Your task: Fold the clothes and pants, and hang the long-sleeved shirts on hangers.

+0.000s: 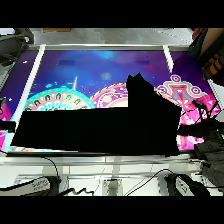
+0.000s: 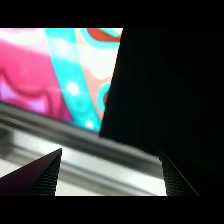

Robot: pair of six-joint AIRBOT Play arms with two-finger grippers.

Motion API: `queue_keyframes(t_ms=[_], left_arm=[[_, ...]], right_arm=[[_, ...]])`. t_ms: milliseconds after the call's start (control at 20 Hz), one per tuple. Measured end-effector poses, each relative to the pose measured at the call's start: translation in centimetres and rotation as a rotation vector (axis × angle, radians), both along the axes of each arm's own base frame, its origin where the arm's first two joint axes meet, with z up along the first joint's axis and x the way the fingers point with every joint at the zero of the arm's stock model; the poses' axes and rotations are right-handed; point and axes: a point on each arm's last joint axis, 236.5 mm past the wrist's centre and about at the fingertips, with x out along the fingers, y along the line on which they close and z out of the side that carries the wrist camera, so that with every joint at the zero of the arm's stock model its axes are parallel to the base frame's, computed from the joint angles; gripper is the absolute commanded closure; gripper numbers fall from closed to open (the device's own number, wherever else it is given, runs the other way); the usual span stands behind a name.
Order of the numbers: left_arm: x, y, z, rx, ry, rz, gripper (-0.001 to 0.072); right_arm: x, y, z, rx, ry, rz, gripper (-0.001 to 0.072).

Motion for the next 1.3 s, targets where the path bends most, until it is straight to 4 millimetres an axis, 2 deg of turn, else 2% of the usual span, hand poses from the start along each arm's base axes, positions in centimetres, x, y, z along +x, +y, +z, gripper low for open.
queue_keyframes(t_ms=[100, 200, 300, 400, 450, 500, 600, 700, 800, 950, 1100, 1300], left_arm=[[2.7, -1.5, 0.6, -0.022, -0.082, -0.014, 0.0015], [5.8, -4.0, 1.0, -0.072, -0.177, -0.039, 0.0014], [8.8, -7.3, 1.3, -0.143, -0.271, -0.069, 0.0013], [11.7, -11.2, 1.9, -0.232, -0.365, -0.099, 0.0009], [13.0, -13.5, 2.3, -0.283, -0.407, -0.113, 0.0001], [14.2, -15.6, 2.7, -0.33, -0.449, -0.127, 0.0], [16.1, -20.0, 3.7, -0.424, -0.515, -0.156, 0.0], [17.5, -24.3, 4.6, -0.501, -0.567, -0.194, 0.0], [18.5, -28.3, 5.3, -0.555, -0.604, -0.241, 0.0001], [19.6, -34.2, 5.4, -0.628, -0.639, -0.304, 0.0001], [20.4, -40.3, 4.9, -0.729, -0.657, -0.326, 0.0001], [21.0, -46.9, 3.7, -0.805, -0.651, -0.373, 0.0004]], right_arm=[[3.6, -2.4, 0.8, -0.055, -0.148, -0.098, 0.0276], [6.1, -5.5, 1.1, -0.08, -0.243, -0.229, 0.0305], [7.0, -7.5, 0.0, -0.041, -0.25, -0.332, 0.0305], [6.9, -8.2, -2.5, 0.05, -0.193, -0.391, 0.0272], [6.7, -7.9, -4.1, 0.122, -0.149, -0.401, 0.0188], [6.5, -7.4, -5.5, 0.189, -0.113, -0.405, 0.0157], [6.6, -5.8, -7.9, 0.333, -0.06, -0.397, 0.0143], [7.3, -4.5, -9.3, 0.437, -0.054, -0.391, 0.0143], [8.7, -3.4, -9.7, 0.522, -0.089, -0.394, 0.0145], [10.5, -3.2, -10.1, 0.553, -0.146, -0.405, 0.0158], [11.3, -3.2, -10.3, 0.545, -0.176, -0.396, 0.0157], [11.6, -3.3, -10.2, 0.532, -0.188, -0.37, 0.0168]])
